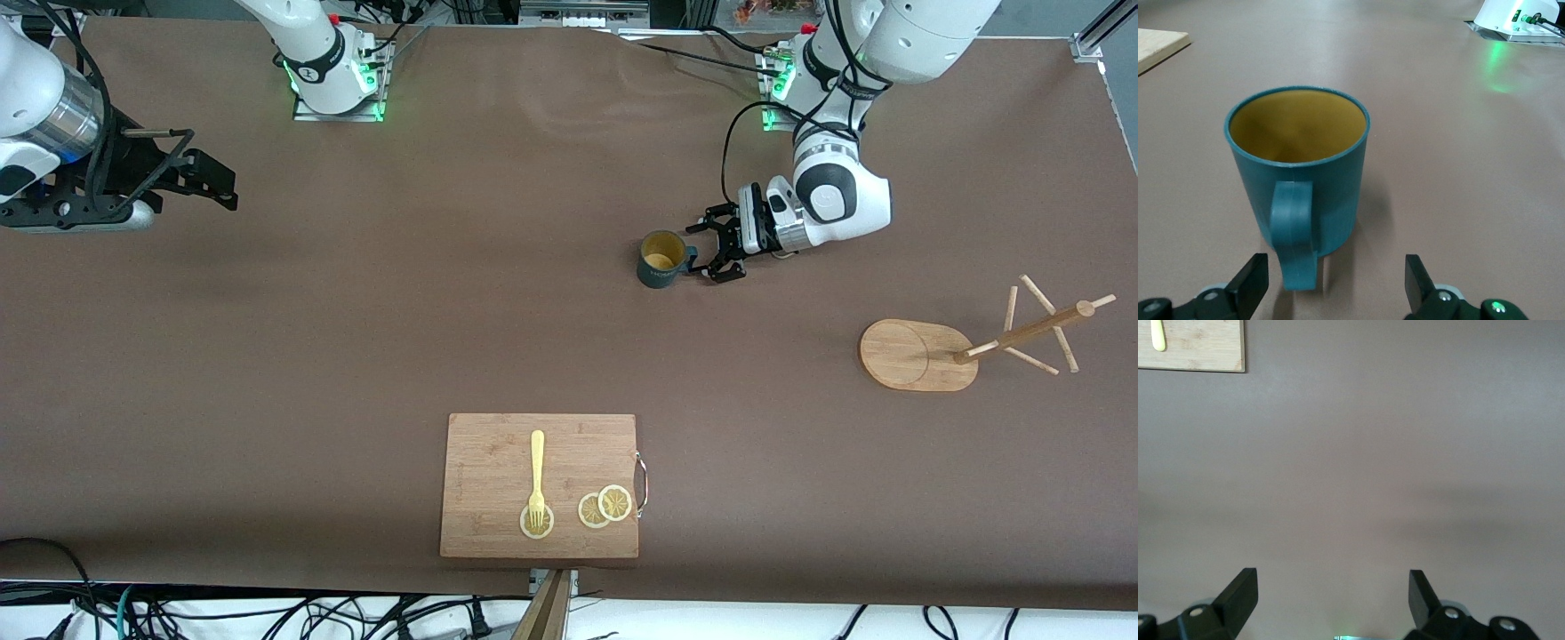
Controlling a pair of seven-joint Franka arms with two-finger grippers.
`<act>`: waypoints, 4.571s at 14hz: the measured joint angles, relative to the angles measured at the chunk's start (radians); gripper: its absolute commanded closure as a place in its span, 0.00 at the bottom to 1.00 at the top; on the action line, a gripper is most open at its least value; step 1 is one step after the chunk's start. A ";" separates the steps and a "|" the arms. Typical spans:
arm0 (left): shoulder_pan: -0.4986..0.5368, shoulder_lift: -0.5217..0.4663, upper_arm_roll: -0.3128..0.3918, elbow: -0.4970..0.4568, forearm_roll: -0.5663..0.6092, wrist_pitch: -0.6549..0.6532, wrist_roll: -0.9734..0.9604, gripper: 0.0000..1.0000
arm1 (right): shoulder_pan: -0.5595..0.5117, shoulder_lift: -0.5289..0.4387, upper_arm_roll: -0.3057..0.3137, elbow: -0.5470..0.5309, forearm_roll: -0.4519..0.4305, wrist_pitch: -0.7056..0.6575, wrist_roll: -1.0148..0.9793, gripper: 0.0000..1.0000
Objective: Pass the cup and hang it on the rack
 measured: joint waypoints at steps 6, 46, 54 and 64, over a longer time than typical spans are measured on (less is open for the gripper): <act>-0.007 0.001 -0.003 0.000 -0.024 0.000 0.000 0.17 | -0.010 0.006 -0.031 -0.003 -0.001 0.003 -0.079 0.00; 0.475 -0.260 0.143 0.122 0.426 -0.481 -1.596 1.00 | -0.007 0.041 -0.020 0.036 -0.018 0.033 -0.090 0.00; 0.673 -0.223 0.145 0.338 0.426 -0.823 -2.173 1.00 | -0.007 0.041 -0.020 0.036 -0.018 0.033 -0.090 0.00; 0.828 -0.098 0.150 0.423 0.469 -1.109 -2.185 1.00 | 0.000 0.043 -0.018 0.036 -0.018 0.033 -0.091 0.00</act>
